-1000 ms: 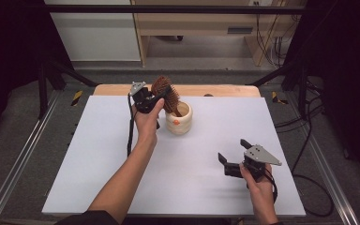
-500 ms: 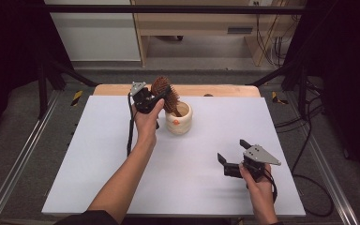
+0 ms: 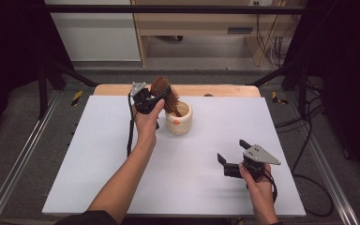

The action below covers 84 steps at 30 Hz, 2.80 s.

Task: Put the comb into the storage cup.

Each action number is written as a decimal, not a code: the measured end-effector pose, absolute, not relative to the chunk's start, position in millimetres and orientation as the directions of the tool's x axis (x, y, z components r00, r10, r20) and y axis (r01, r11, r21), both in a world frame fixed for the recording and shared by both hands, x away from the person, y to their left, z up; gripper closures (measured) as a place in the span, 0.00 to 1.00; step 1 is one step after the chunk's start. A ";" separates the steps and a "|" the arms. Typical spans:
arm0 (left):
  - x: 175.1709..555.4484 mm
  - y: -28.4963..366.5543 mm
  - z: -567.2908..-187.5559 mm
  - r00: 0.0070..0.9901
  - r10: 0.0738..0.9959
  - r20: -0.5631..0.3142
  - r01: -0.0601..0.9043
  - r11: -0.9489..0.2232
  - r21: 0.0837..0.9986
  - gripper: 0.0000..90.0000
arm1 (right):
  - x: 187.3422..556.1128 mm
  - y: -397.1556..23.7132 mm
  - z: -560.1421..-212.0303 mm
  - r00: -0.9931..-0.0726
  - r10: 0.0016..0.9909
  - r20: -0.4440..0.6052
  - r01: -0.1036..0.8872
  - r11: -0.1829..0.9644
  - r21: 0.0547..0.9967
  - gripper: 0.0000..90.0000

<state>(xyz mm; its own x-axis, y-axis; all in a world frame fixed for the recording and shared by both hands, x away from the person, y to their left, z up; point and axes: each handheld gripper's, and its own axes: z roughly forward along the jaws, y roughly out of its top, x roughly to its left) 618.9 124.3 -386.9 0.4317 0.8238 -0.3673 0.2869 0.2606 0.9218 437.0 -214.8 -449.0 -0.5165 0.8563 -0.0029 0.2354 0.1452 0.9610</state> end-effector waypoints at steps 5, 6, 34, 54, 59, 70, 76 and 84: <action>618.2 124.4 -386.3 0.434 0.825 -0.361 0.282 0.257 0.925 0.42 | 437.0 -215.1 -449.0 -0.516 0.856 -0.001 0.237 0.144 0.961 0.03; 618.1 124.3 -386.0 0.434 0.825 -0.362 0.279 0.259 0.925 0.42 | 437.0 -215.1 -449.0 -0.516 0.856 -0.001 0.237 0.145 0.961 0.03; 610.1 127.2 -379.6 0.430 0.856 -0.286 0.259 0.186 0.948 0.09 | 437.2 -213.9 -449.5 -0.520 0.854 -0.005 0.241 0.152 0.959 0.03; 596.8 131.0 -371.4 0.444 0.879 -0.173 0.209 0.086 0.974 0.04 | 439.4 -214.6 -450.6 -0.520 0.854 -0.008 0.248 0.160 0.956 0.03; 592.8 131.0 -368.2 0.453 0.875 -0.169 0.199 0.086 0.976 0.04 | 438.5 -215.2 -450.1 -0.514 0.858 -0.003 0.249 0.152 0.956 0.03; 591.7 131.2 -367.5 0.461 0.876 -0.141 0.191 0.057 0.980 0.04 | 439.1 -215.1 -450.4 -0.515 0.857 -0.002 0.251 0.153 0.956 0.03; 588.5 132.2 -363.3 0.468 0.877 -0.108 0.160 0.036 0.986 0.04 | 439.1 -214.5 -450.5 -0.517 0.856 -0.001 0.252 0.154 0.956 0.03; 583.6 134.2 -355.0 0.474 0.879 -0.054 0.116 -0.002 0.993 0.04 | 439.0 -214.1 -450.4 -0.518 0.856 -0.002 0.251 0.154 0.956 0.03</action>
<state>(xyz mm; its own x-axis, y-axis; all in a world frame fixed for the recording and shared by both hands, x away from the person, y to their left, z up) 583.6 134.2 -355.0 0.4744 0.8787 -0.0538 0.1163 -0.0020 0.9932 439.0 -214.1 -450.4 -0.5176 0.8556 -0.0024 0.2507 0.1543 0.9557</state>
